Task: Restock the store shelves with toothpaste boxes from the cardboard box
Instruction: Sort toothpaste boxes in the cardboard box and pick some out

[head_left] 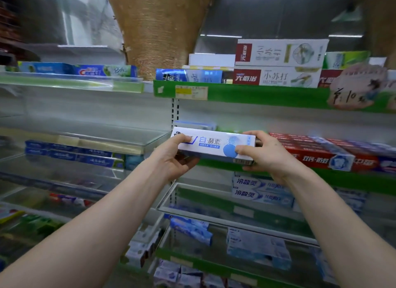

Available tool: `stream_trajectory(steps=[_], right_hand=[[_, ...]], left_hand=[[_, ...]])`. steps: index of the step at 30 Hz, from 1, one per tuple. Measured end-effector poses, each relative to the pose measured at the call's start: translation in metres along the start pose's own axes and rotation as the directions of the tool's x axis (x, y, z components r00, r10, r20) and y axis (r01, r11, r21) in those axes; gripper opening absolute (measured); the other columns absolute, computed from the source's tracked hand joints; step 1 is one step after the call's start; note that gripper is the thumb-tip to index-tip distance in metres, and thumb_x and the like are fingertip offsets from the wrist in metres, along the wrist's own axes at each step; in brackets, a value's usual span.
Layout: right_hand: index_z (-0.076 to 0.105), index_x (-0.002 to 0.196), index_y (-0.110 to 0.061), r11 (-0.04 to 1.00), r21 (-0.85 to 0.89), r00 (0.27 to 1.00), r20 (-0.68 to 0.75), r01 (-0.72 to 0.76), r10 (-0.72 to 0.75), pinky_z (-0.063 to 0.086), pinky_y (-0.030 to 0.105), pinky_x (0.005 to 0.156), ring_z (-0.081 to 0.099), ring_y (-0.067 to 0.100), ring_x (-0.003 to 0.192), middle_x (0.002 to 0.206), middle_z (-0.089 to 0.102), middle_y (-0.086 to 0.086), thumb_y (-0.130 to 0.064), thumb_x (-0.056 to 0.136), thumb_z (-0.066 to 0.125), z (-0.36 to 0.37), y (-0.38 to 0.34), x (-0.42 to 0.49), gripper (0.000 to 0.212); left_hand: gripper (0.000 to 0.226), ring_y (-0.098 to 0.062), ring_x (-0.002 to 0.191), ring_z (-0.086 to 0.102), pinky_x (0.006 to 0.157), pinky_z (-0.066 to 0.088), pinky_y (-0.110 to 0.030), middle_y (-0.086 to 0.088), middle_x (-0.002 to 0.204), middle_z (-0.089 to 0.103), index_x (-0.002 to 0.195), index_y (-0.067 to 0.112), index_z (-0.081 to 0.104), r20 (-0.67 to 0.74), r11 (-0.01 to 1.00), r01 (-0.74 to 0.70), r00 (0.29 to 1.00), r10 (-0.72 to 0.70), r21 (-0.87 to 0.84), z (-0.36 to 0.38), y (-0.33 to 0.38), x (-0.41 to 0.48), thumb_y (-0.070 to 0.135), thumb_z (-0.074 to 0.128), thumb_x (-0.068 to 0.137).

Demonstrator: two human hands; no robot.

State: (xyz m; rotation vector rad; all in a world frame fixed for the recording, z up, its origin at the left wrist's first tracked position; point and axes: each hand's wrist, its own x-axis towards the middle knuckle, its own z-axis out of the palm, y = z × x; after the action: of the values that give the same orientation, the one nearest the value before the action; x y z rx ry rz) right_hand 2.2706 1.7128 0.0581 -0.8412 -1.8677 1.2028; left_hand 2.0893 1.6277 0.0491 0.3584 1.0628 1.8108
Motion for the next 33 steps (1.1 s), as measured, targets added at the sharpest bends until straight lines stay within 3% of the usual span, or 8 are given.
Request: stream_trajectory(steps=[6, 11, 15, 20, 23, 27, 33], right_hand=[[0.050, 0.126, -0.015, 0.998, -0.009, 0.997, -0.050, -0.066, 0.065, 0.058, 0.039, 0.071, 0.067, 0.026, 0.086, 0.115, 0.060, 0.010, -0.010, 0.086, 0.068, -0.006, 0.000, 0.034, 0.044], [0.049, 0.124, -0.014, 0.997, -0.020, 0.992, -0.101, -0.072, 0.070, 0.057, 0.050, 0.082, 0.066, 0.027, 0.085, 0.107, 0.062, 0.012, -0.008, 0.086, 0.068, -0.006, -0.008, 0.067, 0.043], [0.052, 0.109, -0.015, 0.993, -0.101, 0.992, -0.116, -0.052, 0.041, 0.058, 0.044, 0.078, 0.066, 0.028, 0.095, 0.108, 0.062, 0.010, -0.013, 0.085, 0.070, 0.005, -0.017, 0.093, 0.029], [0.057, 0.097, -0.026, 0.994, -0.105, 0.993, -0.115, -0.024, 0.011, 0.057, 0.033, 0.065, 0.063, 0.030, 0.104, 0.118, 0.061, 0.014, -0.011, 0.083, 0.071, 0.031, -0.021, 0.128, 0.024], [0.059, 0.103, -0.025, 0.995, -0.091, 0.994, -0.107, -0.028, 0.018, 0.057, 0.035, 0.072, 0.061, 0.028, 0.105, 0.123, 0.057, 0.012, -0.010, 0.083, 0.072, 0.044, -0.020, 0.148, 0.029], [0.054, 0.126, -0.019, 0.977, -0.213, 0.996, -0.088, 0.015, -0.034, 0.053, 0.033, 0.072, 0.060, 0.022, 0.095, 0.122, 0.059, 0.010, -0.011, 0.082, 0.072, 0.057, -0.017, 0.172, 0.047], [0.054, 0.126, -0.028, 0.953, -0.302, 1.000, -0.017, 0.019, -0.026, 0.054, 0.036, 0.088, 0.060, 0.022, 0.103, 0.124, 0.056, 0.009, -0.021, 0.079, 0.075, 0.064, -0.007, 0.207, 0.052]], left_hand=[[0.017, -0.029, 0.086, 0.063, 0.066, 0.053, -0.040, -0.019, 0.096, 0.063, 0.100, 0.003, 0.053, 0.058, 0.999, 0.048, 0.997, -0.049, 0.021, 0.007, 0.014, 0.041, 0.003, 0.062, 0.085], [0.023, -0.029, 0.096, 0.062, 0.068, 0.053, -0.036, -0.021, 0.107, 0.062, 0.107, 0.001, 0.052, 0.116, 0.992, 0.035, 0.992, -0.049, 0.120, 0.006, 0.038, 0.076, 0.004, 0.062, 0.086], [0.014, -0.027, 0.088, 0.062, 0.070, 0.052, -0.036, -0.020, 0.099, 0.062, 0.100, 0.003, 0.052, 0.134, 0.990, 0.019, 0.990, -0.038, 0.138, 0.002, 0.060, 0.101, 0.004, 0.059, 0.088], [0.005, -0.029, 0.097, 0.060, 0.089, 0.052, -0.038, -0.020, 0.096, 0.060, 0.090, 0.003, 0.053, 0.146, 0.977, -0.011, 0.989, -0.021, 0.214, -0.011, 0.087, 0.133, 0.006, 0.057, 0.089], [0.006, -0.027, 0.088, 0.061, 0.082, 0.054, -0.039, -0.017, 0.094, 0.061, 0.087, 0.006, 0.055, 0.136, 0.963, -0.044, 0.991, 0.008, 0.266, -0.018, 0.100, 0.153, 0.008, 0.060, 0.088], [0.010, -0.025, 0.078, 0.057, 0.076, 0.054, -0.040, -0.013, 0.086, 0.055, 0.081, 0.007, 0.053, 0.163, 0.959, -0.092, 0.985, 0.049, 0.268, -0.024, 0.111, 0.172, 0.004, 0.060, 0.088], [0.008, -0.027, 0.089, 0.059, 0.073, 0.052, -0.037, -0.015, 0.098, 0.057, 0.087, 0.009, 0.054, 0.133, 0.958, -0.072, 0.990, 0.036, 0.277, -0.035, 0.118, 0.202, 0.005, 0.061, 0.087]])
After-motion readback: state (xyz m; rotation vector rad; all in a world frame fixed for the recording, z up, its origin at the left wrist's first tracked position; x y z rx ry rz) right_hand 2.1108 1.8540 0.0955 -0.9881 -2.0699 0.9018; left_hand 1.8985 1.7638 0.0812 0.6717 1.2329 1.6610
